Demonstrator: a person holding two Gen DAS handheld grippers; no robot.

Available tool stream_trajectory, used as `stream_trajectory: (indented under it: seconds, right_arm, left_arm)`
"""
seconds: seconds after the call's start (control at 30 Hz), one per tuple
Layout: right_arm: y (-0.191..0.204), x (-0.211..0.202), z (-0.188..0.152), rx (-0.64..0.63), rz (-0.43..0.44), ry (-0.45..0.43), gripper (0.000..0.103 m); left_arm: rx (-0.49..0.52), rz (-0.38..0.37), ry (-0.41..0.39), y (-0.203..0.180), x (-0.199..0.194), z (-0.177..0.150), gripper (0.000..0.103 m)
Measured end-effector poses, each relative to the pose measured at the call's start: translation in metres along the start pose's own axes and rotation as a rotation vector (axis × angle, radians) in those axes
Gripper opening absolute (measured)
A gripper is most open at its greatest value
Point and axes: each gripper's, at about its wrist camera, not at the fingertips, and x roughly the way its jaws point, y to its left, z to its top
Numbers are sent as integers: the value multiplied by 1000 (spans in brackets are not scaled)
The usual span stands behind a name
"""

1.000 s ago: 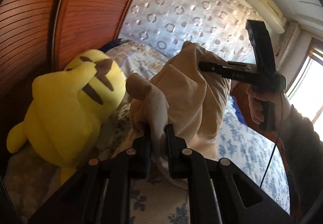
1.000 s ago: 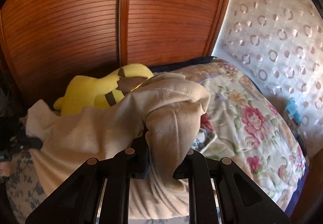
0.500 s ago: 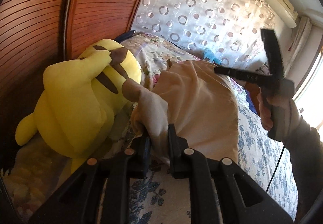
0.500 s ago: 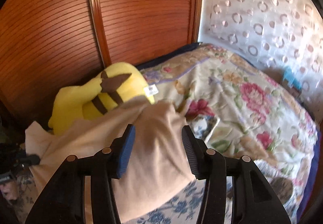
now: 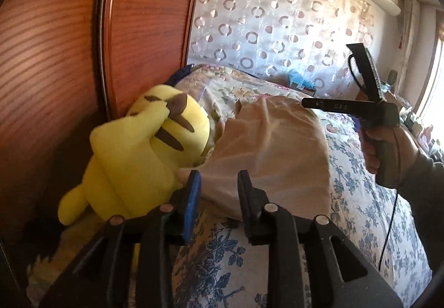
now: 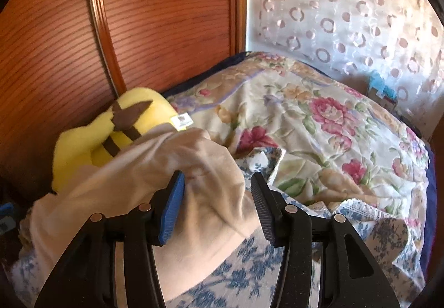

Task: Fold small clothes
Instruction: 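Carry the folded shirt with both tools onto the bed beside the yellow plush toy, then open both tools and release the folded shirt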

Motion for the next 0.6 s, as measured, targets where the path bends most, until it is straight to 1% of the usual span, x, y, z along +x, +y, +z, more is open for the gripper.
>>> stream_trajectory:
  seconds: [0.07, 0.13, 0.23, 0.37, 0.5, 0.6]
  right_arm:
    - [3, -17, -2, 0, 4, -22, 50]
    - [8, -40, -6, -3, 7, -50, 50]
    - [15, -73, -17, -1, 16, -89, 50]
    - [23, -117, -36, 10, 14, -131, 54]
    - [30, -160, -65, 29, -2, -164, 57]
    - [33, -191, -88, 43, -23, -187, 61]
  left_arm:
    - [23, -4, -15, -4, -6, 1, 30]
    - [52, -25, -28, -11, -13, 1, 38]
    - [87, -61, -39, -23, -23, 2, 44]
    - [146, -79, -60, -46, -41, 1, 48]
    - [185, -106, -78, -66, -59, -2, 51]
    - [216, -113, -78, -81, -68, -6, 51]
